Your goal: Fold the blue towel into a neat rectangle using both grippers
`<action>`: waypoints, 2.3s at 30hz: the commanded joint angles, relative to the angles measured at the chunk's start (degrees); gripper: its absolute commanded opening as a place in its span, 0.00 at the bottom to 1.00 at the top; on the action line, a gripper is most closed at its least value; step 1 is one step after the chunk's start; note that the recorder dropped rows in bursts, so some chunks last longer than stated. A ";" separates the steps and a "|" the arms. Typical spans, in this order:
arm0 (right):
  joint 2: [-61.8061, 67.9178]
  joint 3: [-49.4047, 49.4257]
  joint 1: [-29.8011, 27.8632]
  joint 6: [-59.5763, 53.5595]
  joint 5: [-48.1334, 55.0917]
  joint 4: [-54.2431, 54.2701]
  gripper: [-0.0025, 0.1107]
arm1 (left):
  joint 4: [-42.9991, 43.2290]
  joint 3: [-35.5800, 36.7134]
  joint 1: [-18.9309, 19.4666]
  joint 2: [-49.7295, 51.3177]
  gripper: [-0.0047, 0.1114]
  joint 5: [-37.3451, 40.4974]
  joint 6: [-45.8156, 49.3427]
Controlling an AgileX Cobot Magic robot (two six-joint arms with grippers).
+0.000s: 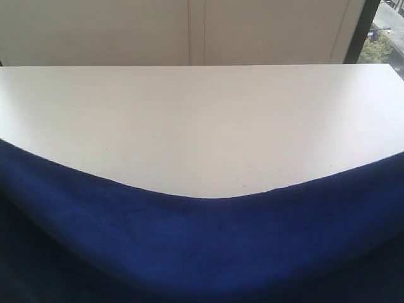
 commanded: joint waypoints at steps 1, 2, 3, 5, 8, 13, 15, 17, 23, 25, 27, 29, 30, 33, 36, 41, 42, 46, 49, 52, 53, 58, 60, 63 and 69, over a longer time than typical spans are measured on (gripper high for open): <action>10.01 7.29 -0.35 4.55 -10.57 -3.15 0.02 | 1.02 0.07 0.04 11.82 0.04 -6.57 -1.00; 13.10 9.26 -0.35 6.50 -14.12 -4.62 0.02 | 1.27 0.07 0.04 14.96 0.04 -8.44 -1.00; 16.44 10.70 -0.35 8.52 -16.95 -6.36 0.02 | 1.52 0.07 0.04 17.52 0.04 -9.90 -1.00; 23.84 13.41 -0.35 14.45 -24.07 -11.72 0.02 | 1.90 0.75 0.04 24.38 0.04 -14.10 -1.00; 35.69 14.51 -0.59 24.49 -32.49 -22.16 0.02 | 1.90 3.50 0.04 34.66 0.04 -24.65 -1.00; 54.88 11.86 -3.74 41.78 -41.84 -39.22 0.02 | 1.69 4.67 0.04 51.68 0.04 -38.87 -3.58; 60.63 9.14 -5.55 45.94 -41.99 -43.48 0.02 | 0.83 4.67 0.04 56.55 0.04 -45.94 -3.58; 64.54 6.49 -7.46 46.54 -42.08 -45.20 0.02 | 0.58 4.57 0.04 59.79 0.04 -51.15 -3.58; 73.35 -0.41 -12.37 46.54 -49.98 -45.44 0.02 | 0.58 4.33 0.04 66.09 0.04 -65.92 -4.32; 75.51 -2.32 -13.49 46.54 -50.81 -45.44 0.02 | 0.58 3.06 0.04 67.32 0.04 -67.34 -4.92; 77.82 -4.46 -14.59 46.54 -51.69 -45.44 0.02 | 0.58 1.19 0.04 68.80 0.04 -68.03 -4.92; 79.93 -6.54 -15.67 46.54 -52.30 -45.44 0.02 | 0.58 -0.53 0.04 70.07 0.04 -68.03 -4.92; 80.72 -7.35 -15.95 46.54 -52.30 -45.44 0.02 | 0.58 -1.40 0.04 70.84 0.04 -68.41 -4.92; 83.16 -9.51 -16.80 46.54 -53.06 -45.44 0.02 | 0.58 -3.15 0.04 73.36 0.04 -70.19 -5.06; 84.80 -10.67 -16.93 46.54 -53.46 -45.44 0.02 | 0.58 -4.61 -0.07 75.39 0.04 -70.56 -6.14; 86.63 -12.44 -16.93 46.54 -53.60 -45.44 0.02 | 1.45 -7.02 -0.07 77.65 0.04 -70.56 -6.34; 86.93 -12.68 -16.93 46.54 -53.60 -45.44 0.02 | 1.45 -7.40 -0.07 77.89 0.04 -70.56 -6.46; 87.45 -12.83 -17.20 46.54 -53.29 -45.44 0.02 | 2.02 -8.39 -0.07 78.30 0.04 -72.23 -7.03; 87.60 -12.83 -18.02 46.87 -52.76 -45.44 0.02 | 3.43 -9.11 -0.56 79.07 0.04 -72.33 -9.92; 87.59 -12.83 -19.16 46.87 -52.50 -45.44 0.02 | 4.34 -10.00 -1.26 80.28 0.04 -72.21 -10.21; 87.59 -12.83 -19.43 46.87 -52.62 -45.44 0.02 | 4.40 -10.25 -1.37 80.58 0.04 -72.21 -10.21; 87.63 -12.83 -20.18 46.87 -54.52 -45.44 0.02 | 4.40 -11.48 -1.49 81.55 0.04 -71.37 -14.32; 87.73 -12.92 -20.31 46.87 -54.67 -45.44 0.02 | 4.40 -11.48 -1.49 81.64 0.04 -71.48 -14.28; 88.02 -12.92 -20.31 46.87 -54.78 -45.44 0.02 | 4.40 -11.48 -1.49 81.64 0.04 -71.58 -14.28; 88.02 -12.92 -20.31 46.87 -57.07 -45.44 0.04 | 4.40 -11.48 -1.49 81.64 0.11 -71.56 -14.28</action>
